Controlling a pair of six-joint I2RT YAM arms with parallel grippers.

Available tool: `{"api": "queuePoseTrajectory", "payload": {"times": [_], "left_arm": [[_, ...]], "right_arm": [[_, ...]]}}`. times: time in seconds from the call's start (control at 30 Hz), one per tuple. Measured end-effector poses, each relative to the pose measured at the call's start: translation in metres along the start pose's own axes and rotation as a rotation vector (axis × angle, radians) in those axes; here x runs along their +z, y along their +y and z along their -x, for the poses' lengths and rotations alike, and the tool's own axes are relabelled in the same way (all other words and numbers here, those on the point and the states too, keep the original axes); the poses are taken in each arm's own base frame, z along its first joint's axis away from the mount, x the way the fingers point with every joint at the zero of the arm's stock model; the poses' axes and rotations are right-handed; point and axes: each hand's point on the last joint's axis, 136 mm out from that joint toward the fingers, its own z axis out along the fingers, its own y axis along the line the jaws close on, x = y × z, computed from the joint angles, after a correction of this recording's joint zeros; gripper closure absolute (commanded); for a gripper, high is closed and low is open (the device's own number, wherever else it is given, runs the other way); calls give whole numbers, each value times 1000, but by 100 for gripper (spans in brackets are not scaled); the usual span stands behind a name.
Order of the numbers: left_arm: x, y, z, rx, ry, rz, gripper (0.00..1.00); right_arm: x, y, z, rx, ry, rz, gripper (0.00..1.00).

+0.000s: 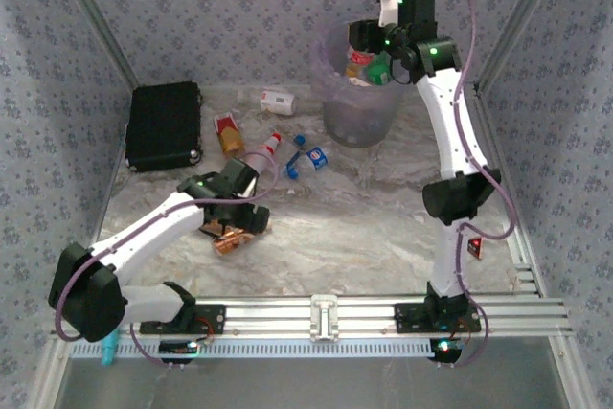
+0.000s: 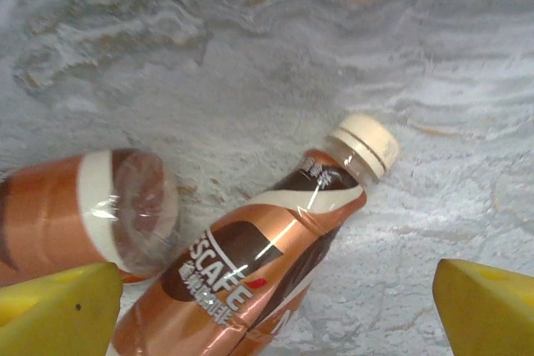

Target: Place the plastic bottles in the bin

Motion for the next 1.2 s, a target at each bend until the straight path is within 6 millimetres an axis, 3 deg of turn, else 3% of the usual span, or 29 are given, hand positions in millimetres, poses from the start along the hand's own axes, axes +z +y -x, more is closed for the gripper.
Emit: {"api": "queuePoseTrajectory", "payload": {"times": [0.2,0.43,0.63,0.83,1.07,1.2], "left_arm": [[13,1,-15,15,50,26,3],[18,2,-22,8,77,30,4],[25,3,-34,-10,111,28,4],[28,-1,-42,-14,133,16,4],[28,-4,-46,-13,143,5,5],[28,-5,-47,-16,148,6,5]], "right_arm": [[43,-22,-40,42,102,-8,57],[65,-20,-78,87,212,58,52],[76,-18,-106,115,299,89,27],[77,-20,-111,127,315,98,11],[73,-25,-107,130,309,89,0],[65,-29,-95,127,280,80,0]]}}
